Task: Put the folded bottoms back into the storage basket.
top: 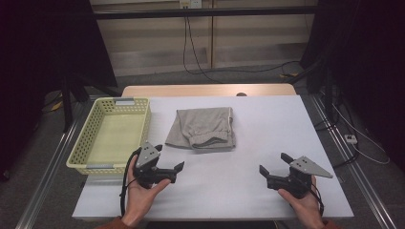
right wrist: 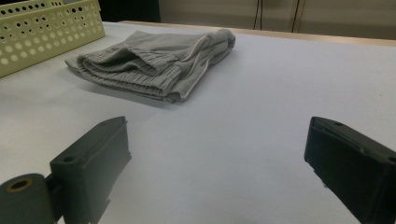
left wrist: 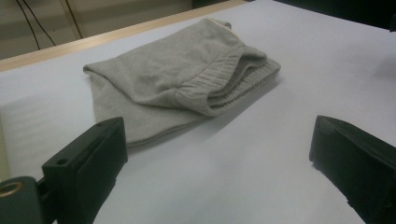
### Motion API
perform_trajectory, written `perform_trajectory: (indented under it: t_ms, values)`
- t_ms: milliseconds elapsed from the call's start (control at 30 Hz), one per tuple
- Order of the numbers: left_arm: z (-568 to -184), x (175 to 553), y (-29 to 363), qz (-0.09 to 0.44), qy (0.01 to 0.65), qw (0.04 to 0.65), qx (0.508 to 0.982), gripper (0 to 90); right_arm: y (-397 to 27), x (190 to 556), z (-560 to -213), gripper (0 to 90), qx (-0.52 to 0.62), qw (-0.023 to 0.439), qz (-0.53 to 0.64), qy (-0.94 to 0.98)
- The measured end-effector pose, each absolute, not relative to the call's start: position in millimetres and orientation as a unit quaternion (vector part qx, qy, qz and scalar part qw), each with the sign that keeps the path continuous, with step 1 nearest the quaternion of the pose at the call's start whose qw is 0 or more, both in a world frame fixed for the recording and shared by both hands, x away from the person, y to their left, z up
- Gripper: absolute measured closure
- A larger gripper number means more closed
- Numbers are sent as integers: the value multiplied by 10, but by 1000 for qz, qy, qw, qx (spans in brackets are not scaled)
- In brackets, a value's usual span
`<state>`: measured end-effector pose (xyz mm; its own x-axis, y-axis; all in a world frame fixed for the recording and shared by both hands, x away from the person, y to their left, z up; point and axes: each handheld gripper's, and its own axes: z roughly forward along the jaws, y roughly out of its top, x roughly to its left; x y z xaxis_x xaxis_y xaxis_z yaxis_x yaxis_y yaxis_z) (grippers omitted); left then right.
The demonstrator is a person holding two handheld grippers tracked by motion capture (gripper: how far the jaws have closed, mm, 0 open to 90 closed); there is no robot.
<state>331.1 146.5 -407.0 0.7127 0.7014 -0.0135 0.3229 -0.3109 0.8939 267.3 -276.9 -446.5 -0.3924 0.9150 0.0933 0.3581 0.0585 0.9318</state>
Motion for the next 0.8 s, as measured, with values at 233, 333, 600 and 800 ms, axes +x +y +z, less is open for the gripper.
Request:
perform_trajectory:
  t_ms: [233,333,600,800]
  values:
    - [-4036,3395,1392,184,325,488,789,44,-2761,2668,-4458,64,472,281,497,672]
    - [-4027,3432,1371,186,326,489,787,44,-2766,2670,-4459,64,473,280,497,671]
    - [-4006,3519,1292,188,322,484,792,45,-2761,2671,-4458,62,473,280,497,671]
    - [-3995,3591,1268,184,325,478,795,45,-2762,2674,-4459,62,473,279,497,672]
